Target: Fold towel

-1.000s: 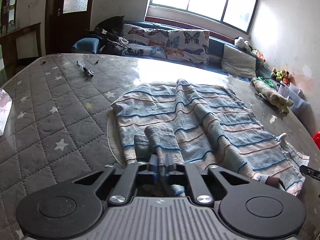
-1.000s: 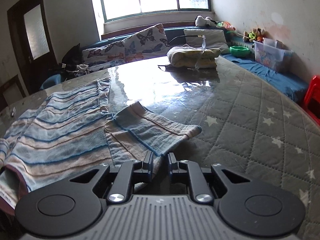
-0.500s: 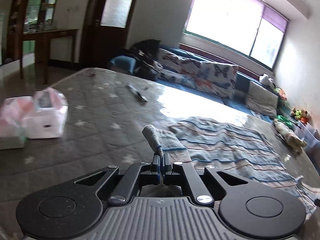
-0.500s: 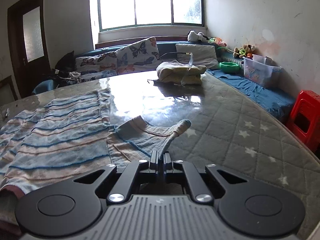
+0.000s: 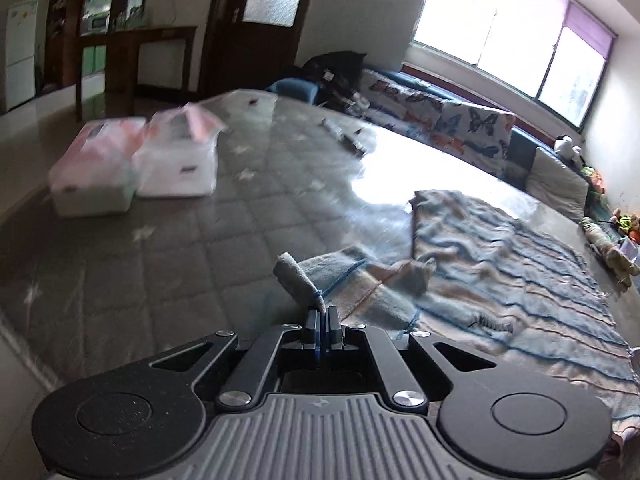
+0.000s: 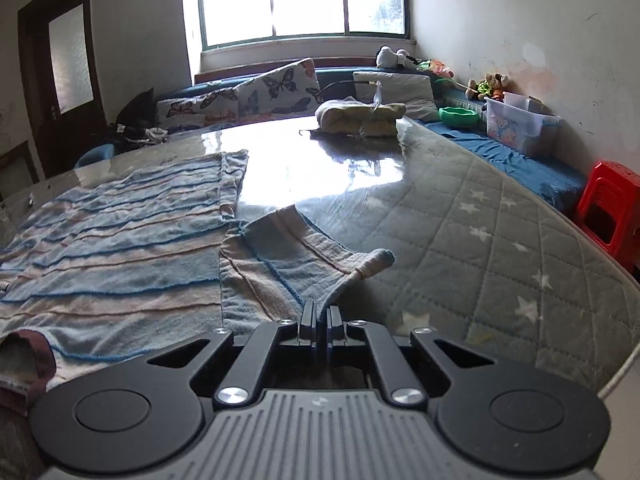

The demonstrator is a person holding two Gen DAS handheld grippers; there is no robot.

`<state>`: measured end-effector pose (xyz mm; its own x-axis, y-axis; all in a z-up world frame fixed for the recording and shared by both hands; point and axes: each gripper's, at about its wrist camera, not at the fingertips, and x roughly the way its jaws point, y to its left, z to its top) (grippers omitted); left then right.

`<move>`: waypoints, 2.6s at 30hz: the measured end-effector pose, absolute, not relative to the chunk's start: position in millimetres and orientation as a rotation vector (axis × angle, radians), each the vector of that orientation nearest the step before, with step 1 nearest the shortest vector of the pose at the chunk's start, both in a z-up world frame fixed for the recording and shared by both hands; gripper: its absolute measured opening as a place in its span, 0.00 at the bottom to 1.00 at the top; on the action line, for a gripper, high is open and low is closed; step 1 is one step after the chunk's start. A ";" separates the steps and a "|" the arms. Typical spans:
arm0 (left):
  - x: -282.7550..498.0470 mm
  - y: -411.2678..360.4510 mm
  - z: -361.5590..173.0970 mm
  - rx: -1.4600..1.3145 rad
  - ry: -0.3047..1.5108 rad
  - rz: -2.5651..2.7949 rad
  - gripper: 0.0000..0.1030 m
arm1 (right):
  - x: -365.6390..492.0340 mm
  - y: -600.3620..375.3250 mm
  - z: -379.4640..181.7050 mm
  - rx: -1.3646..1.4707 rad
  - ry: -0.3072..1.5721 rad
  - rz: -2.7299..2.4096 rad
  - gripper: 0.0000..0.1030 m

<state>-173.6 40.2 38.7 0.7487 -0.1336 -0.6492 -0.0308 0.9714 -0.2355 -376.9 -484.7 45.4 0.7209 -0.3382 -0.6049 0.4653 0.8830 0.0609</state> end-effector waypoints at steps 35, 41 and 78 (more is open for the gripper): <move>-108.6 -35.3 52.2 -0.048 0.739 -0.189 0.34 | -301.3 -475.5 47.5 0.122 0.676 -0.270 0.24; -63.2 -66.5 51.7 -0.030 0.748 -0.212 0.40 | -288.9 -487.4 40.8 0.139 0.685 -0.274 0.32; 3.2 -168.8 19.0 0.136 0.688 -0.749 0.18 | -286.6 -495.6 34.2 0.156 0.641 -0.301 0.36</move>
